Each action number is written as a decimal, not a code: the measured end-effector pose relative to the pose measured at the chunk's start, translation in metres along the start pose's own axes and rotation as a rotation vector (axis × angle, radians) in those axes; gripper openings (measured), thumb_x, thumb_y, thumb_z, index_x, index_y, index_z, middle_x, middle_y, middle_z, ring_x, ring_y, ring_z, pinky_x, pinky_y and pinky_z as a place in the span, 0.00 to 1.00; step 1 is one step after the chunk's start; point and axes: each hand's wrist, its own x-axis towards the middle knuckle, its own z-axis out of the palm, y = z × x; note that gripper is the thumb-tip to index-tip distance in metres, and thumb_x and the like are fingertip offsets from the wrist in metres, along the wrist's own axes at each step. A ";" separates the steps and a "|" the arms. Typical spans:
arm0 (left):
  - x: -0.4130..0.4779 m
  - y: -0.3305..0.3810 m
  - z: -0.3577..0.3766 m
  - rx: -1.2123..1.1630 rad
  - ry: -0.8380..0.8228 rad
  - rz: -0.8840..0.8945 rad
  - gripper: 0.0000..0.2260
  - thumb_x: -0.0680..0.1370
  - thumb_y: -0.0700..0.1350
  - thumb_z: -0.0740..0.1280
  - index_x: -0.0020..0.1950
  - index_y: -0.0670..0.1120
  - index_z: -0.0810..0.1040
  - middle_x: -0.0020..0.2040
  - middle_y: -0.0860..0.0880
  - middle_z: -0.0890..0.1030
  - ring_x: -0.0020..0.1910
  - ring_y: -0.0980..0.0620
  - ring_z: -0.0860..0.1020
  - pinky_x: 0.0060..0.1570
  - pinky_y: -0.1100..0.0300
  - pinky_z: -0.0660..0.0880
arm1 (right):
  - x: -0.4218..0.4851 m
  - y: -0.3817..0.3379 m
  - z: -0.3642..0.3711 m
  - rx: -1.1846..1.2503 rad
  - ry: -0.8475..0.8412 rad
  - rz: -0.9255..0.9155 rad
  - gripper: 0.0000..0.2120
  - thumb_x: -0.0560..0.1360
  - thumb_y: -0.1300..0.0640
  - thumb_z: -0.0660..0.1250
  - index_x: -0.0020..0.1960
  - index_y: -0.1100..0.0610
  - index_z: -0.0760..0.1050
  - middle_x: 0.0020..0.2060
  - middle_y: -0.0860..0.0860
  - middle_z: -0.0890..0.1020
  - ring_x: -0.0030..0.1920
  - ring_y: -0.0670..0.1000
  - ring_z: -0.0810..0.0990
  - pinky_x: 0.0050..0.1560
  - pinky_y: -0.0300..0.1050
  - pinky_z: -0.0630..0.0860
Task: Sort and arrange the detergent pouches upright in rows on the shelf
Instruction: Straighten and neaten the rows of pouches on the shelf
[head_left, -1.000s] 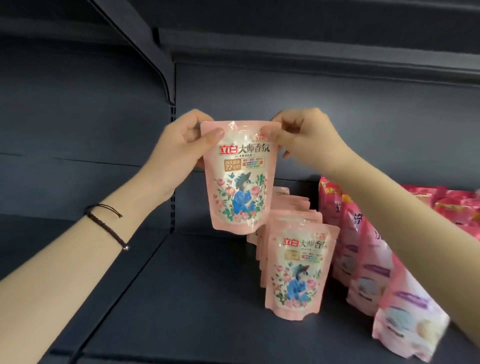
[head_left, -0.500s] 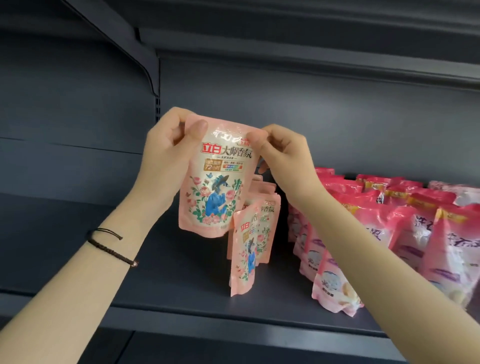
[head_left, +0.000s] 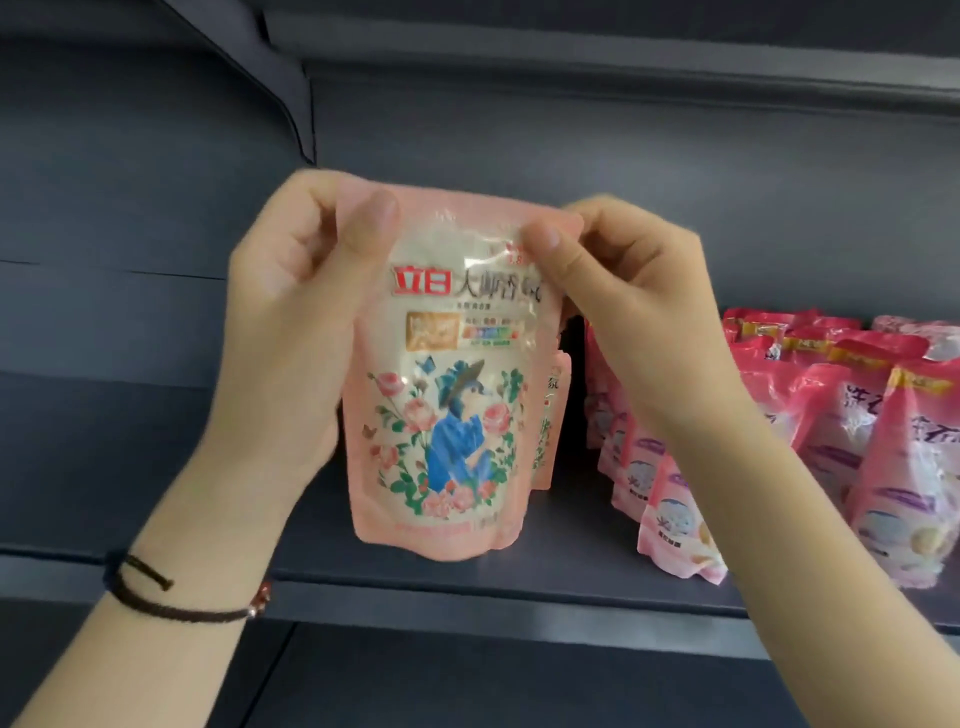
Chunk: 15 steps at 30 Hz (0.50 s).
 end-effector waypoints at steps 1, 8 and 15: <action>-0.008 -0.006 0.002 -0.014 -0.005 -0.028 0.05 0.79 0.47 0.65 0.43 0.50 0.75 0.40 0.53 0.79 0.41 0.53 0.79 0.41 0.57 0.78 | -0.009 0.006 -0.001 -0.010 0.013 0.026 0.09 0.78 0.58 0.66 0.41 0.62 0.77 0.35 0.59 0.80 0.35 0.50 0.78 0.36 0.49 0.76; -0.051 -0.072 0.014 0.014 -0.030 -0.235 0.06 0.77 0.50 0.65 0.43 0.49 0.76 0.39 0.55 0.80 0.39 0.58 0.79 0.37 0.67 0.75 | -0.064 0.057 -0.002 0.055 0.110 0.220 0.08 0.76 0.55 0.66 0.40 0.56 0.78 0.31 0.41 0.79 0.31 0.38 0.75 0.29 0.28 0.69; -0.067 -0.108 0.027 0.086 0.045 -0.279 0.06 0.78 0.48 0.64 0.46 0.47 0.76 0.41 0.55 0.81 0.42 0.59 0.80 0.39 0.68 0.75 | -0.079 0.098 -0.002 0.074 0.216 0.296 0.07 0.76 0.56 0.67 0.41 0.53 0.82 0.38 0.49 0.83 0.41 0.48 0.80 0.43 0.45 0.77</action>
